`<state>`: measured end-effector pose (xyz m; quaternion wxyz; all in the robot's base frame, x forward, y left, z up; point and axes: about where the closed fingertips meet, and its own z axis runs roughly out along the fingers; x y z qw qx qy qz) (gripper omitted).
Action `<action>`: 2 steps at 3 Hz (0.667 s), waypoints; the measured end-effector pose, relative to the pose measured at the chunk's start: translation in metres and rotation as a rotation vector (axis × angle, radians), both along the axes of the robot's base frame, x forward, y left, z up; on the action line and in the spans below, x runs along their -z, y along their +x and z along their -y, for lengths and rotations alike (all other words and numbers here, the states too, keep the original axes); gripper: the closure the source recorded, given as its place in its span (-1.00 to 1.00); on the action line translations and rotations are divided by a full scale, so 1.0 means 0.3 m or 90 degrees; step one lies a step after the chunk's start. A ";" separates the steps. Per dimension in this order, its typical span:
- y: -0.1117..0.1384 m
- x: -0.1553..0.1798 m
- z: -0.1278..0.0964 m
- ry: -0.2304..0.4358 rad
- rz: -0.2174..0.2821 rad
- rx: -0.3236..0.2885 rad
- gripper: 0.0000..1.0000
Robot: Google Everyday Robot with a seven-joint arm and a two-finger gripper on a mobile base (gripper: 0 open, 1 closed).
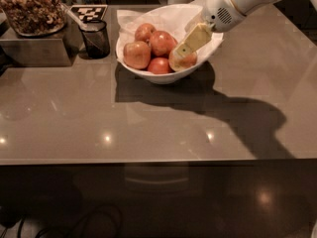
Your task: Pick apple from white bowl
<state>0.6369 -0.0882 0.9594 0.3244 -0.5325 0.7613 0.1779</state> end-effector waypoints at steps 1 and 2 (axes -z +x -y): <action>0.014 0.050 0.004 0.018 -0.030 0.012 -0.40; 0.025 0.085 0.010 0.027 -0.049 0.023 -0.40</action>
Offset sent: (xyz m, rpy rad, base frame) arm 0.0105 -0.0105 -0.0339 0.0587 0.1068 -0.0645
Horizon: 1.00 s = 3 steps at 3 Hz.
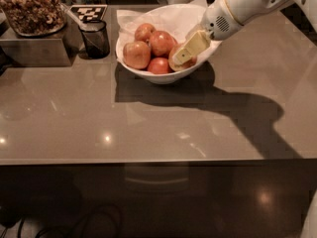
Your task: Pick apple from white bowl
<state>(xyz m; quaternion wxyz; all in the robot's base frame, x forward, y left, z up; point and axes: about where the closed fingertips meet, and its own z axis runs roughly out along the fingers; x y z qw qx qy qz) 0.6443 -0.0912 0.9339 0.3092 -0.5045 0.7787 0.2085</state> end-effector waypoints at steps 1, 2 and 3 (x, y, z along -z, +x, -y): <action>0.007 0.035 0.006 0.006 -0.019 0.011 -0.38; 0.019 0.071 0.010 0.009 -0.036 0.026 -0.38; 0.027 0.085 -0.003 0.003 -0.041 0.029 -0.40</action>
Offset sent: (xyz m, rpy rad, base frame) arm 0.0055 -0.0118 -0.0238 0.0170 0.0693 -0.0615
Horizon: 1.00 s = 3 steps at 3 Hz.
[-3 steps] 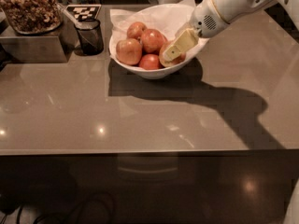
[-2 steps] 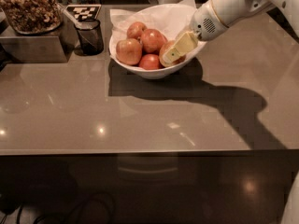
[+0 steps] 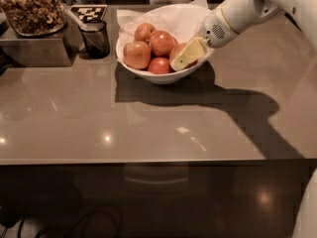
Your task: Pick apple from white bowl
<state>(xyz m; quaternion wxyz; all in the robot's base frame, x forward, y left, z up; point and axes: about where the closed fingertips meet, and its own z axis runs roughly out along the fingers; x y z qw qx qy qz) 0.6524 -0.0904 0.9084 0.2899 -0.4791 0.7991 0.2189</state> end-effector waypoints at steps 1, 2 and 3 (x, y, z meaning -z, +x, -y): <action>0.002 0.018 -0.007 -0.006 -0.003 0.001 -0.02; -0.004 0.006 -0.002 -0.001 0.007 0.009 0.45; -0.018 -0.029 0.009 0.012 0.024 0.018 0.91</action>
Offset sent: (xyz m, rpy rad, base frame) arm -0.0037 -0.0068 0.0064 0.0078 -0.0372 -0.0395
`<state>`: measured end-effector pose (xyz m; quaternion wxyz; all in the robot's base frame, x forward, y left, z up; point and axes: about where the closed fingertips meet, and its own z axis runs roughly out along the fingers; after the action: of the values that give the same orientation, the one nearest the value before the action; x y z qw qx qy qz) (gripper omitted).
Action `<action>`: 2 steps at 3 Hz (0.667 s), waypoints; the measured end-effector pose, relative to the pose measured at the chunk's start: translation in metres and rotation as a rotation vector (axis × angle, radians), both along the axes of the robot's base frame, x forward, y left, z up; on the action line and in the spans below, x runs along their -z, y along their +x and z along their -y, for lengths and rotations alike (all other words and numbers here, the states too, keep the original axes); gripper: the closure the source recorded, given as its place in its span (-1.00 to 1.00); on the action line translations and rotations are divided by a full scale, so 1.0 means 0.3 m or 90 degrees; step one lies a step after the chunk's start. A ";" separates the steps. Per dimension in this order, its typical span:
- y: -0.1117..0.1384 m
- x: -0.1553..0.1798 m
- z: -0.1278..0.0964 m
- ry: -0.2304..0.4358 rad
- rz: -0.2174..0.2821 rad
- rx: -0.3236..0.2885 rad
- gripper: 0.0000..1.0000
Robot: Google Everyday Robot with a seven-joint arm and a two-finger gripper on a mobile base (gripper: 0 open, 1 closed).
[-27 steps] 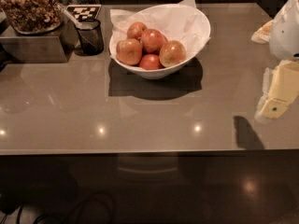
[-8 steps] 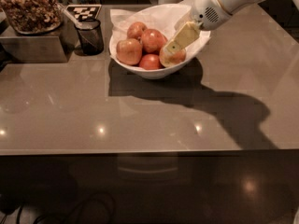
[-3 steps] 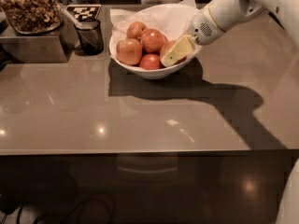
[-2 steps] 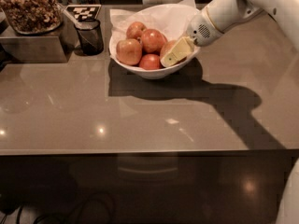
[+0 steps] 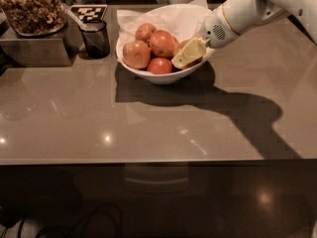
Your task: Pick apple from white bowl
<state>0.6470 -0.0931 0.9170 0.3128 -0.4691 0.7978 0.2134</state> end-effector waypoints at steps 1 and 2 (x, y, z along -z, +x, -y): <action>-0.014 -0.041 0.011 0.018 0.018 0.006 1.00; -0.032 -0.093 0.008 0.041 0.022 -0.018 1.00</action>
Offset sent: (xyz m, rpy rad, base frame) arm -0.0190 -0.0081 0.0547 0.1102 -0.0464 0.0721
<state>0.6375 -0.0956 0.9450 0.3387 -0.4737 0.7781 0.2355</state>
